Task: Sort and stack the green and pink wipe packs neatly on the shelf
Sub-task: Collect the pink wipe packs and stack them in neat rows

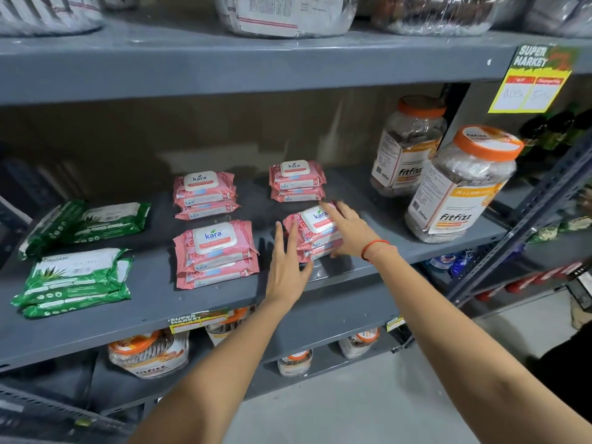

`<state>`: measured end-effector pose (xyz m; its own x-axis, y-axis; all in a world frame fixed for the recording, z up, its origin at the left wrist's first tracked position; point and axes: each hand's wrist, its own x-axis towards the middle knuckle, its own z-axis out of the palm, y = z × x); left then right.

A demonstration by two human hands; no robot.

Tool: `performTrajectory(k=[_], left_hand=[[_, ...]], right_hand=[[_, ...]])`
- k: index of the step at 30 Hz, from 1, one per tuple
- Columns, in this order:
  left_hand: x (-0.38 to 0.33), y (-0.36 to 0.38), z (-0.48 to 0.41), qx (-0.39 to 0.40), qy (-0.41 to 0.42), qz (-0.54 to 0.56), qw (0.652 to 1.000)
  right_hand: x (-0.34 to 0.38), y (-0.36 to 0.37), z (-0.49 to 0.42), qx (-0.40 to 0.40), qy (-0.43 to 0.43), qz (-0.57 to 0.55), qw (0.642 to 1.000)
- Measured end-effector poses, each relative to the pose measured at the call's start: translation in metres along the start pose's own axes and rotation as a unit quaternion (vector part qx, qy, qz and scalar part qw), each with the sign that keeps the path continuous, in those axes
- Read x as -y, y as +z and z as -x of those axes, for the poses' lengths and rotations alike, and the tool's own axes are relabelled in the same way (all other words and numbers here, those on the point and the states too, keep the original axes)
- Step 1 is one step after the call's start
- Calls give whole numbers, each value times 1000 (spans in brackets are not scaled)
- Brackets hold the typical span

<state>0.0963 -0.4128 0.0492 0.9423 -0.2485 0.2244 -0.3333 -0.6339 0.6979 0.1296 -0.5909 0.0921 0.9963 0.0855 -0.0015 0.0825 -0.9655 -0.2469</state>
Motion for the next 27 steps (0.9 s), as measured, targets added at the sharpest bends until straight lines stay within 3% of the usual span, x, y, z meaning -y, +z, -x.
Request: performTrajectory(k=[13, 20, 27], left_hand=[[1, 9, -25, 35, 1, -41, 999], [6, -4, -8, 38, 21, -13, 999], [49, -56, 51, -11, 124, -97, 988]], right_hand=[[-6, 3, -1, -43, 23, -12, 999], [-1, -2, 6, -38, 41, 45, 997], [49, 3, 17, -93, -13, 26, 995]])
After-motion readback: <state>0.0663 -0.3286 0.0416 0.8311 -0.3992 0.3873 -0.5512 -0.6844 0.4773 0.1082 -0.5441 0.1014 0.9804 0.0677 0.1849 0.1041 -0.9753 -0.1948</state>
